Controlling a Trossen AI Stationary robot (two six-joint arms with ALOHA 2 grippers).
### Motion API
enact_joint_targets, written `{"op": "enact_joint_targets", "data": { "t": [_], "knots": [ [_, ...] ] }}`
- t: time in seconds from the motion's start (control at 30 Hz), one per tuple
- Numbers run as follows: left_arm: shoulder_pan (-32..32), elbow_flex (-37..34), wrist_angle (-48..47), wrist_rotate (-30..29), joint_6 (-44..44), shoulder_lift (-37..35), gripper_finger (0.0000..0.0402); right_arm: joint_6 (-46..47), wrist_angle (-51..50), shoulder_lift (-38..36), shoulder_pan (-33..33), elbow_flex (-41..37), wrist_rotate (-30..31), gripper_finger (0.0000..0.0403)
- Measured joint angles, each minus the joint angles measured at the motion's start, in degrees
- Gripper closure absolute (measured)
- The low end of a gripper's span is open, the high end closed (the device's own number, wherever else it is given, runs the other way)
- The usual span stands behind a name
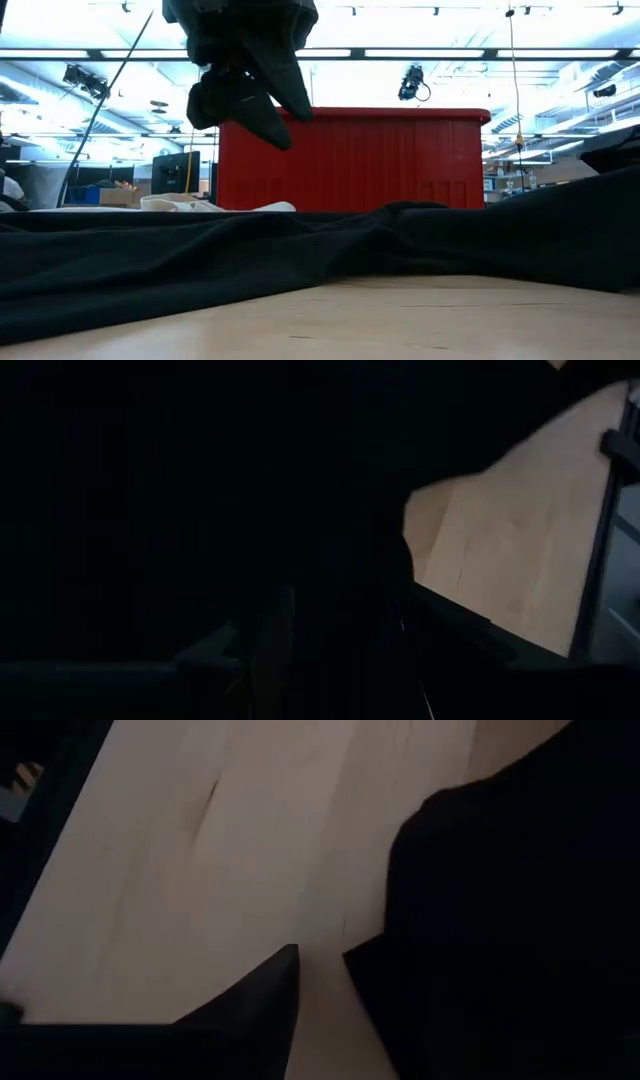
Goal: Fold Laundry from Bin
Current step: Fold the black shirt
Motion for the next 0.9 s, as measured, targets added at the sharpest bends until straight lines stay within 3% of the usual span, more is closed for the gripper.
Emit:
{"op": "enact_joint_targets", "data": {
  "t": [0.1,0.3,0.4,0.7,0.8,0.9],
  "knots": [
    [0.0,0.0,-0.87,0.99,-0.17,0.0,0.0212,1.28,0.7,0.07,-0.06,-0.04,-0.58,0.0268],
    [0.0,0.0,-2.63,0.99,-0.41,0.0,0.0212,3.15,-0.29,0.05,-0.07,-0.07,-1.93,0.0388],
    [0.0,0.0,-2.96,0.98,-0.41,0.0,0.0212,4.57,-0.96,-0.27,-0.37,-0.09,-2.53,0.039],
    [0.0,0.0,-3.29,3.26,-0.41,0.0,0.0212,9.11,-5.02,-11.01,-6.19,-0.39,-17.16,0.0398],
    [0.0,0.0,-3.3,3.43,-0.41,0.0,0.0212,11.27,-9.17,-16.49,-8.01,-0.42,-16.44,0.04],
    [0.0,0.0,-3.29,4.43,-0.45,0.0,0.0212,13.46,-16.54,-22.4,-9.5,-0.35,-11.12,0.04]
  ]
}}
